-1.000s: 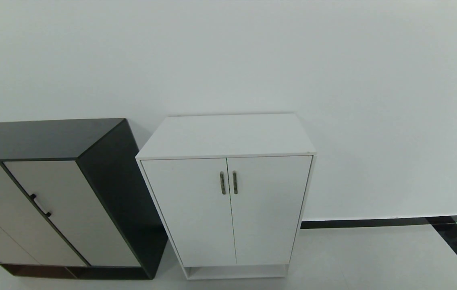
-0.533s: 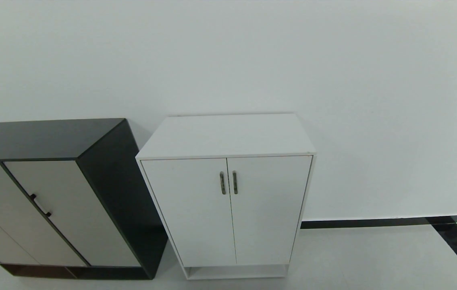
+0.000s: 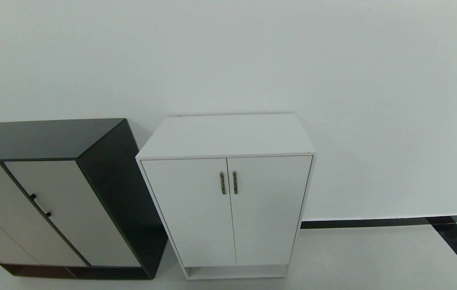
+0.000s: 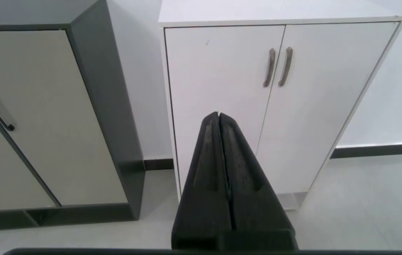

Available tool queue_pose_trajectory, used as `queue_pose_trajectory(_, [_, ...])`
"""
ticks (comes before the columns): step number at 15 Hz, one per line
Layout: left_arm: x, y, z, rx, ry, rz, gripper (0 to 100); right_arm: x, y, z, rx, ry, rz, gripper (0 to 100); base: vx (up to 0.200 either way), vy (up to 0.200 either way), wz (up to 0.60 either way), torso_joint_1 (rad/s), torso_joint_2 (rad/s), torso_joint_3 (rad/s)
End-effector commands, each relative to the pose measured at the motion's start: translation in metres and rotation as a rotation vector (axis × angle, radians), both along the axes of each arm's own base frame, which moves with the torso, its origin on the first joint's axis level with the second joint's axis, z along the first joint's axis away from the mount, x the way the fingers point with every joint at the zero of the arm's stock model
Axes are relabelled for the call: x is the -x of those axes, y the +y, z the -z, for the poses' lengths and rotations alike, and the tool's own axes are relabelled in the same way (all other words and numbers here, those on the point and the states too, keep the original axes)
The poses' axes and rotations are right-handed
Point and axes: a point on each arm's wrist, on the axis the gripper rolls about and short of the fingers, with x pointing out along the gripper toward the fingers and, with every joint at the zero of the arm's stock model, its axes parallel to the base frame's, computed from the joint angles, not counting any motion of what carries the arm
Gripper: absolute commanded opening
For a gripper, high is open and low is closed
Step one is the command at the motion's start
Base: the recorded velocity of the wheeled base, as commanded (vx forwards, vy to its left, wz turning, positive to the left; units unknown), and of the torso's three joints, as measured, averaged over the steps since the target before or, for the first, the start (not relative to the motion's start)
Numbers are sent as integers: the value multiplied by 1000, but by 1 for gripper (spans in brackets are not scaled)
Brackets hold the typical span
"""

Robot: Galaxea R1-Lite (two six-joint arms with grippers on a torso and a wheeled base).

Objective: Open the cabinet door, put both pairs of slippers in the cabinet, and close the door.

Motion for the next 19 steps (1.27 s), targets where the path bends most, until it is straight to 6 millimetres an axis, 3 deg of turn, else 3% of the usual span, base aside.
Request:
queue_pose_trajectory(1, [0, 0, 0, 0, 0, 0, 0, 5, 0, 1, 0, -65, 0, 0, 0, 0, 0, 0, 0, 0])
queue_pose_trajectory(19, [0, 0, 0, -3, -1, -3, 0, 5, 0, 1, -3, -67, -2, 0, 0, 0, 0, 0, 0, 0])
